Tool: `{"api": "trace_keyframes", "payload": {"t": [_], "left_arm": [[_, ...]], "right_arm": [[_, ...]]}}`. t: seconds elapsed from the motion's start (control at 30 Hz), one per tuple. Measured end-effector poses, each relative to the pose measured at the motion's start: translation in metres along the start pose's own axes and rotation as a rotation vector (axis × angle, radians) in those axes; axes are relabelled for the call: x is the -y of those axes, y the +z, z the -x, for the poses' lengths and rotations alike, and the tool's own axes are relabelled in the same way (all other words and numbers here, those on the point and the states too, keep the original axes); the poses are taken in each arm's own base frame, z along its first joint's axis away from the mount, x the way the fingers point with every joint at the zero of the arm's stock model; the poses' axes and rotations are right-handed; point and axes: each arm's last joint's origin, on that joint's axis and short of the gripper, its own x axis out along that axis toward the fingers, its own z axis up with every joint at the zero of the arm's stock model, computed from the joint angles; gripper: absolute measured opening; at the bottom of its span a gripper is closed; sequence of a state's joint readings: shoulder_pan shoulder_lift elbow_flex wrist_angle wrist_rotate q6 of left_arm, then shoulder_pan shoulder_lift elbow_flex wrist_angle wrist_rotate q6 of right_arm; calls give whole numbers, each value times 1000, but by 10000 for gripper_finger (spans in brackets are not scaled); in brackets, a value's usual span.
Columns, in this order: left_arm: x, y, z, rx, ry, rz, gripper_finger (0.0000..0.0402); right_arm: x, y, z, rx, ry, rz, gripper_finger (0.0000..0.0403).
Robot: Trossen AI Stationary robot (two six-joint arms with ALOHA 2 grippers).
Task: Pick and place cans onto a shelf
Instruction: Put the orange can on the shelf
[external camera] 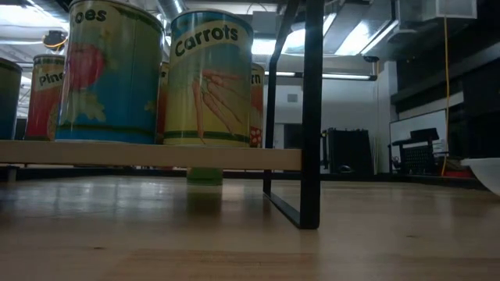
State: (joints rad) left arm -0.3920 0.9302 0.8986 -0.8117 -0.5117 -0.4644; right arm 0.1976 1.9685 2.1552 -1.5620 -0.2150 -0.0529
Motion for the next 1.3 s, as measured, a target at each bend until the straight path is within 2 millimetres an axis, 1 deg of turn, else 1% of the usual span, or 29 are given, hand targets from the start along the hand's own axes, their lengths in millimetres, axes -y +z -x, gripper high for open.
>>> {"api": "trace_keyframes", "payload": {"t": [0.1,0.27,0.37,0.5,0.6,0.67,0.73,0.83,0.97,1.07,1.3], "left_arm": [[0,0,0,0,-1,0,55],[0,0,0,0,-3,0,55],[0,0,0,0,-3,-2,55],[1,1,0,10,-7,1,55],[2,6,-1,62,11,-46,55],[4,11,-2,123,44,-97,55],[6,19,-1,201,67,-109,55],[3,34,-2,304,62,-73,55],[-8,51,-11,383,54,25,55],[-20,61,-23,396,26,79,55],[-50,69,-65,304,11,274,55]], "right_arm": [[-25,-12,-16,-77,-35,-49,30],[-60,-44,-27,-99,-167,-154,30],[-74,-65,-33,-60,-201,-210,30],[-85,-89,-40,37,-159,-215,30],[-85,-104,-48,94,-132,-218,30],[-82,-114,-52,123,-119,-232,30],[-79,-123,-58,135,-114,-242,30],[-74,-135,-66,145,-109,-253,30],[-67,-147,-76,146,-111,-264,30],[-61,-152,-79,152,-113,-273,30],[-54,-151,-79,168,-118,-229,30]]}}
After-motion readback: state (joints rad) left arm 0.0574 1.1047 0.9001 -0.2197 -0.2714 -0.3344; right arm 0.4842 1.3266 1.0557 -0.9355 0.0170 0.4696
